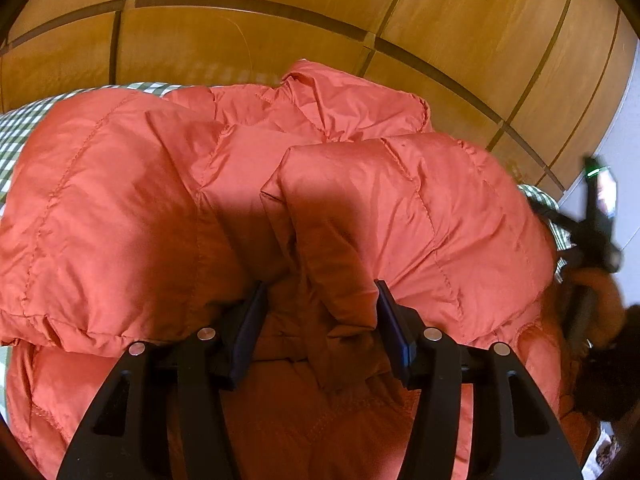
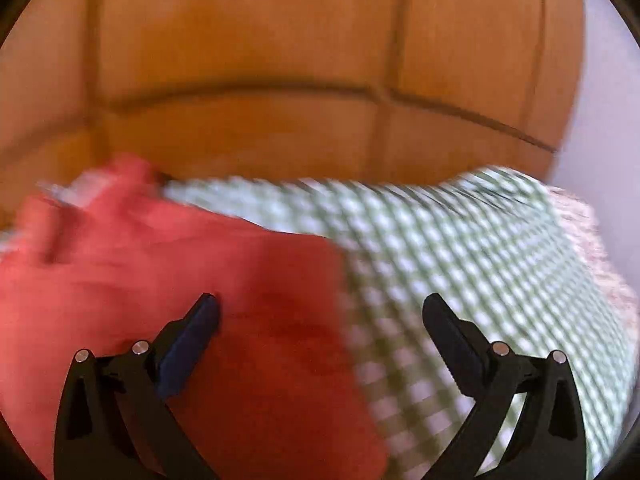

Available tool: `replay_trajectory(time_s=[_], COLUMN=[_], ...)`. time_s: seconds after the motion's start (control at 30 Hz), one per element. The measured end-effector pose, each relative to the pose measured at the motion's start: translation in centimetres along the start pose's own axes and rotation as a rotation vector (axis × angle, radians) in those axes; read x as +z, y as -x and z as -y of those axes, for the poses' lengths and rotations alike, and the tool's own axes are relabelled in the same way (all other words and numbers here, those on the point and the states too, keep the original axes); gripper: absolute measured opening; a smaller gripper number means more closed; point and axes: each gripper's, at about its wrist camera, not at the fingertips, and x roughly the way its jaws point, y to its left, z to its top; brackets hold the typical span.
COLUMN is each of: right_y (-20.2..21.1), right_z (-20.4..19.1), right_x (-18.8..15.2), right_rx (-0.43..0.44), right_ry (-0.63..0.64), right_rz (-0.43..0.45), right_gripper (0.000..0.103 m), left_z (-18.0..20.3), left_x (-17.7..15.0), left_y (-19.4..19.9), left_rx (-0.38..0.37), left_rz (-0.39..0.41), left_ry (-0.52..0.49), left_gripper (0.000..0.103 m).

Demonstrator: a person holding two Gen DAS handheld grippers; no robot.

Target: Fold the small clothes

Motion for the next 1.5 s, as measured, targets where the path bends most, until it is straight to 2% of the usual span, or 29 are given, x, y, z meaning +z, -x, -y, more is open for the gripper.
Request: replay_trajectory(time_s=[0.07,0.23,0.3,0.37,0.43,0.5,0.57,0.6,0.67,0.73,0.83,1.07,1.17,1.27,1.33,1.5], right_y=[-1.1,-0.9,-0.7,-0.5,-0.5,-0.4,-0.4,-0.3,-0.3,-0.1,-0.1,-0.4,-0.4,-0.4,-0.3,1.0], right_z=[1.6,1.1,0.9,0.8,1.0,1.0,1.1,1.1,1.1,1.2,1.1,0.6,0.6,0.6,0.6,0.9], right_x=[-1.0,-1.2,-1.3,-1.5,-1.2,-1.2,-1.3,-1.3,-1.3,-1.3,-1.4,-1.4,-1.4,-1.4,-1.4,-1.4], right_rx=[0.042,0.017,0.012,0.011,0.011,0.011,0.013,0.014,0.017,0.022,0.028,0.010,0.011,0.011,0.012,0.054], right_ry=[-0.092,-0.061,-0.061,-0.064,-0.063,-0.064,-0.067,-0.069,-0.071,-0.073,-0.069,-0.051,-0.052,-0.051,-0.051,-0.053], right_rz=[-0.046,-0.030,-0.019,-0.009,-0.009,-0.006,-0.004,-0.002,0.003,0.010,0.019,0.013,0.013,0.014,0.016,0.009], right_gripper=[0.101,0.101,0.101,0.101,0.101,0.101,0.101,0.101,0.101,0.101,0.101,0.101,0.101,0.101,0.101,0.101], left_z=[0.2,0.9,1.6,3.0,4.7,6.7,9.0,9.9,10.8,10.0,8.4,7.4,8.0,8.3,8.2,6.9], left_x=[0.0,0.5,1.0,2.2,3.6,4.9,5.8,5.9,5.9,5.6,5.2,4.9,4.5,3.9,3.6,3.4], left_y=[-0.1,0.9,3.1,6.2,7.3,6.2,3.3,1.7,-2.5,-5.6,-7.4,-7.9,-7.4,-6.3,-4.9,-1.9], left_rx=[-0.004,0.031,-0.008,0.000,-0.007,-0.024,-0.009,0.016,0.114,0.168,0.157,0.116,0.131,0.143,0.137,0.138], left_rz=[-0.005,0.001,0.068,0.199,0.251,0.212,0.133,0.092,0.006,0.002,0.046,0.040,0.045,0.048,0.058,0.064], left_ry=[-0.011,-0.017,-0.005,-0.012,-0.037,-0.085,-0.164,-0.211,-0.308,-0.355,-0.378,-0.348,-0.361,-0.372,-0.361,-0.286], left_gripper=[0.060,0.060,0.060,0.060,0.060,0.060,0.060,0.060,0.060,0.060,0.062,0.062,0.062,0.062,0.067,0.068])
